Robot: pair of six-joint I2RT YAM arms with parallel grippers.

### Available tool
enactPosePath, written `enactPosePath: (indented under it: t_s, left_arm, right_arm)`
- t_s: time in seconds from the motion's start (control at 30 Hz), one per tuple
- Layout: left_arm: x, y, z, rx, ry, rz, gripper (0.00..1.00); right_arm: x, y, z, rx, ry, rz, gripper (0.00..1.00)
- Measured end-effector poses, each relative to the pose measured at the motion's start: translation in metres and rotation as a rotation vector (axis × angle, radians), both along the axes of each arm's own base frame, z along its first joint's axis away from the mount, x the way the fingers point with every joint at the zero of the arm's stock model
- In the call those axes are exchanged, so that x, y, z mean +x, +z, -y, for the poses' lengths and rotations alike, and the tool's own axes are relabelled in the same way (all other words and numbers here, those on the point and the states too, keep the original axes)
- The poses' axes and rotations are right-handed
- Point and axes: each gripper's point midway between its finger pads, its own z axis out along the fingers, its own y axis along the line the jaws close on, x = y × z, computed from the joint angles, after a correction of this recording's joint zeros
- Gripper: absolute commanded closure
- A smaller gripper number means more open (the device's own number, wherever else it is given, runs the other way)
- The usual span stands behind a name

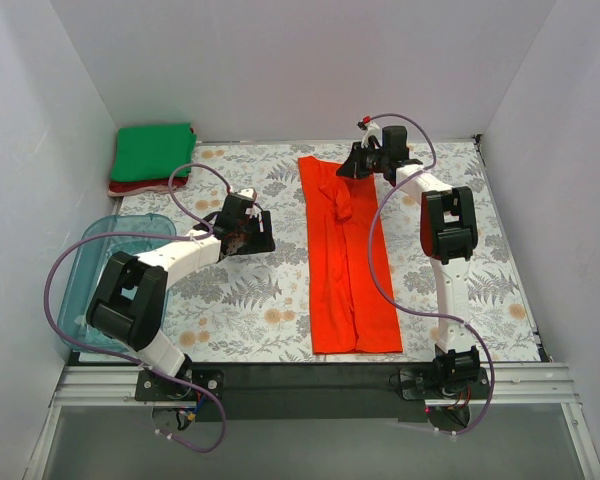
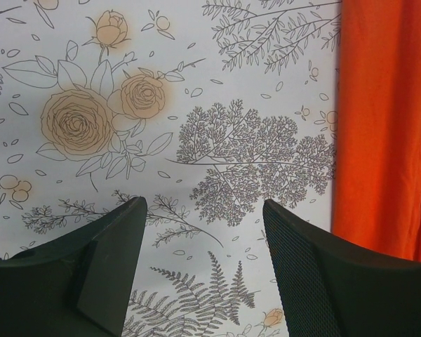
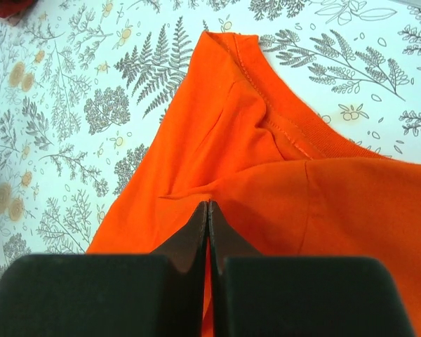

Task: Fold and stack the t-shirts
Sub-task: Fold the tshirt

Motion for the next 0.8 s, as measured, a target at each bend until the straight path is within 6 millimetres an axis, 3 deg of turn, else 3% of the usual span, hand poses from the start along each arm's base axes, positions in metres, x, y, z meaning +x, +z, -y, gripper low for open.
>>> enactPosePath:
  t_s: [0.07, 0.1, 0.23, 0.33, 0.47, 0.6, 0.7, 0.8]
  left_arm:
    - [0.001, 0.0, 0.001, -0.005, 0.005, 0.001, 0.34]
    - [0.001, 0.0, 0.001, -0.011, 0.011, 0.001, 0.34]
    - [0.008, -0.002, 0.009, -0.048, 0.039, -0.022, 0.34]
    - [0.029, 0.005, 0.025, -0.097, 0.062, -0.021, 0.36]
    - [0.077, 0.028, 0.053, -0.174, 0.073, 0.034, 0.42]
    - [0.129, 0.049, 0.084, -0.252, 0.064, 0.107, 0.49]
    - [0.153, 0.048, 0.1, -0.285, 0.052, 0.126, 0.54]
    - [0.172, 0.039, 0.113, -0.307, 0.039, 0.131, 0.56]
  right_arm:
    - [0.002, 0.001, -0.001, 0.005, 0.001, 0.004, 0.85]
    - [0.002, -0.001, -0.001, 0.006, 0.0, 0.002, 0.75]
    - [0.003, -0.006, 0.001, -0.003, -0.019, -0.015, 0.62]
    - [0.002, -0.005, 0.007, -0.022, -0.057, -0.022, 0.6]
    - [-0.029, 0.003, 0.025, -0.066, -0.145, -0.083, 0.6]
    - [-0.066, 0.03, 0.042, -0.075, -0.236, -0.115, 0.61]
    - [-0.084, 0.049, 0.049, -0.057, -0.287, -0.118, 0.63]
    - [-0.097, 0.049, 0.051, -0.036, -0.306, -0.146, 0.64]
